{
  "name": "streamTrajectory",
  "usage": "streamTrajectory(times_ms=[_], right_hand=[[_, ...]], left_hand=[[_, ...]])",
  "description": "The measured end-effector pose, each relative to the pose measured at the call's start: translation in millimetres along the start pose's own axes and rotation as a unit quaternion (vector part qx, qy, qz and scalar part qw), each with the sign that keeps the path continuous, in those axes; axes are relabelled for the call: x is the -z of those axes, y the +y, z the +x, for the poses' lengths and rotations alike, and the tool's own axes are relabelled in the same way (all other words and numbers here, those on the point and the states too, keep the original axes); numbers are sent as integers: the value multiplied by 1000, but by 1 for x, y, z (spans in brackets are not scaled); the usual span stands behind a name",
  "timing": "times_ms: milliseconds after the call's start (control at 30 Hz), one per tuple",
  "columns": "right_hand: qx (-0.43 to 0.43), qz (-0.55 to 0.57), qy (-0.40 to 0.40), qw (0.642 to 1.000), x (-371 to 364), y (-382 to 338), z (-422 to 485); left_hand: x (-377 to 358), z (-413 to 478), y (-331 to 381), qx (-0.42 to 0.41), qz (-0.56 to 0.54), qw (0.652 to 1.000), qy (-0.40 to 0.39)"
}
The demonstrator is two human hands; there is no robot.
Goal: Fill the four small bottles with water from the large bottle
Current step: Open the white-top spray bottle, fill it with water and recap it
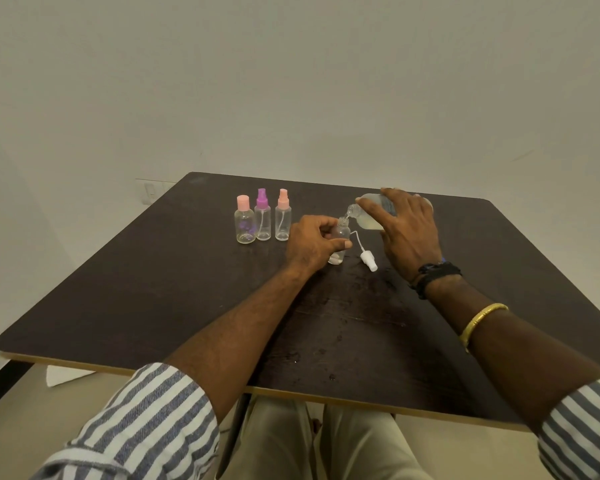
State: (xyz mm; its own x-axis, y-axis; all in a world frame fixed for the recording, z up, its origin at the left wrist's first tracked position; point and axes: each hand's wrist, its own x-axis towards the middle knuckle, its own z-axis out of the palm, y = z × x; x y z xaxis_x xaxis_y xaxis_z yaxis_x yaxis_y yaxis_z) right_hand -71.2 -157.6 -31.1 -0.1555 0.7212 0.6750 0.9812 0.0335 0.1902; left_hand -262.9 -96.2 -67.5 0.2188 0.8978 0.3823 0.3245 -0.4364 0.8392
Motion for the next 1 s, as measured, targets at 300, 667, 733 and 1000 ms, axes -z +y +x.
streamTrajectory(times_ms=[300,667,733,1000], right_hand=[[8,1,14,1000,2,2,2],[9,-5,13,1000,1,6,2],[9,-6,12,1000,1,7,2],[10,-6,8,1000,2,8,2]], left_hand=[[1,0,1,5,-11,1000,-1],[-1,-3,7,6,-12,1000,3],[-1,-3,8,5,-11,1000,1],[-1,-4,10,1,-6,1000,0]])
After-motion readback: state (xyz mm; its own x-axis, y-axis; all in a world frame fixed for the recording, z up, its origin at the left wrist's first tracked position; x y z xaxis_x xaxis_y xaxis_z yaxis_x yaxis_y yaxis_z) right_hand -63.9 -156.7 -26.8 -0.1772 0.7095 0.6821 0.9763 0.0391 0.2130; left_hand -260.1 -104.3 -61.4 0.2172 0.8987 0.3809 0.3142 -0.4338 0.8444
